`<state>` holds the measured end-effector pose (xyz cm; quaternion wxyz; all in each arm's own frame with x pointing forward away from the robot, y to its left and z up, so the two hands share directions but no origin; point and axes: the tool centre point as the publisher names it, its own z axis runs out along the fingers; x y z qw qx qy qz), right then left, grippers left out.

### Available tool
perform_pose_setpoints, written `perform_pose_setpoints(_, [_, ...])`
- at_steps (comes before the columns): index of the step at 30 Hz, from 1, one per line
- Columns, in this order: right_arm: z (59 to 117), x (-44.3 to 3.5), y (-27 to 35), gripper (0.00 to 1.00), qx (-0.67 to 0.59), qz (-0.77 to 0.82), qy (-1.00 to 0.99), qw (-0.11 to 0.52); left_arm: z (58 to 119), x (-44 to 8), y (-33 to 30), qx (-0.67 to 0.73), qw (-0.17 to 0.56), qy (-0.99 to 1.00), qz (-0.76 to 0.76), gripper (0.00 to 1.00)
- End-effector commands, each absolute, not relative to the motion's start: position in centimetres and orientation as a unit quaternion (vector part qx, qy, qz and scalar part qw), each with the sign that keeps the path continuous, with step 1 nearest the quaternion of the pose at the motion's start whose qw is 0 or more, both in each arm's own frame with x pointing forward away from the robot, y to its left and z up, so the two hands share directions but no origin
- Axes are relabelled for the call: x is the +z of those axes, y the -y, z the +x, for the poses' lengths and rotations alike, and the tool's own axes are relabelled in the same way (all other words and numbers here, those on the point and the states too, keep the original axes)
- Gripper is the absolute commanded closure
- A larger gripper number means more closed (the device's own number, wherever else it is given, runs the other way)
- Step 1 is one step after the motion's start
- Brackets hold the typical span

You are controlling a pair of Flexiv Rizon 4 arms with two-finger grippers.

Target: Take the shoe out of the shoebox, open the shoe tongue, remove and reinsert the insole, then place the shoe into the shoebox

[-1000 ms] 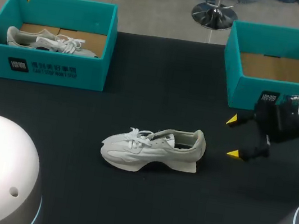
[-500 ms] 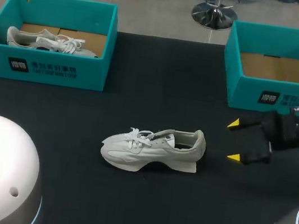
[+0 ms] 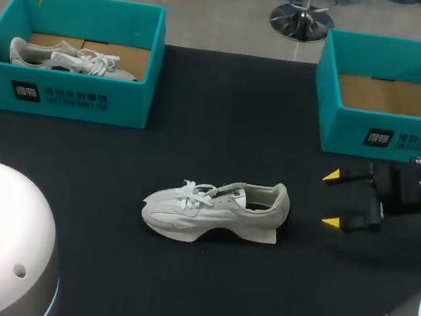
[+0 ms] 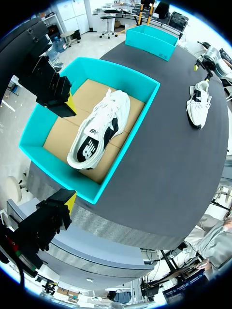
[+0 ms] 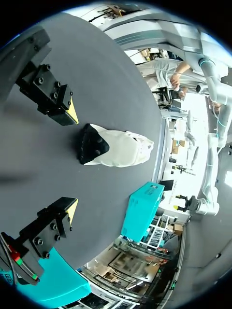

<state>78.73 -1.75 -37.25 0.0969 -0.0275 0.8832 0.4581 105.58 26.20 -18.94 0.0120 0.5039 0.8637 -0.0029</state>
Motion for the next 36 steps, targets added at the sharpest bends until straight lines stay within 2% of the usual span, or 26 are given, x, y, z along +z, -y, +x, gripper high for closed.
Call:
perform_pose_setpoints(1, [78.7,-37.1,1.4,0.0,0.453,-0.02,-0.886,0.097,105.6,-18.9,-26.3,-0.002,0.011,-0.863,0.504,0.0])
perform_pose_setpoints(36, [76.7,-39.8,-6.4,0.0,0.476,0.007,-0.878,0.046,105.6,-18.9,-26.3,-0.002,0.011,-0.863,0.504,0.0])
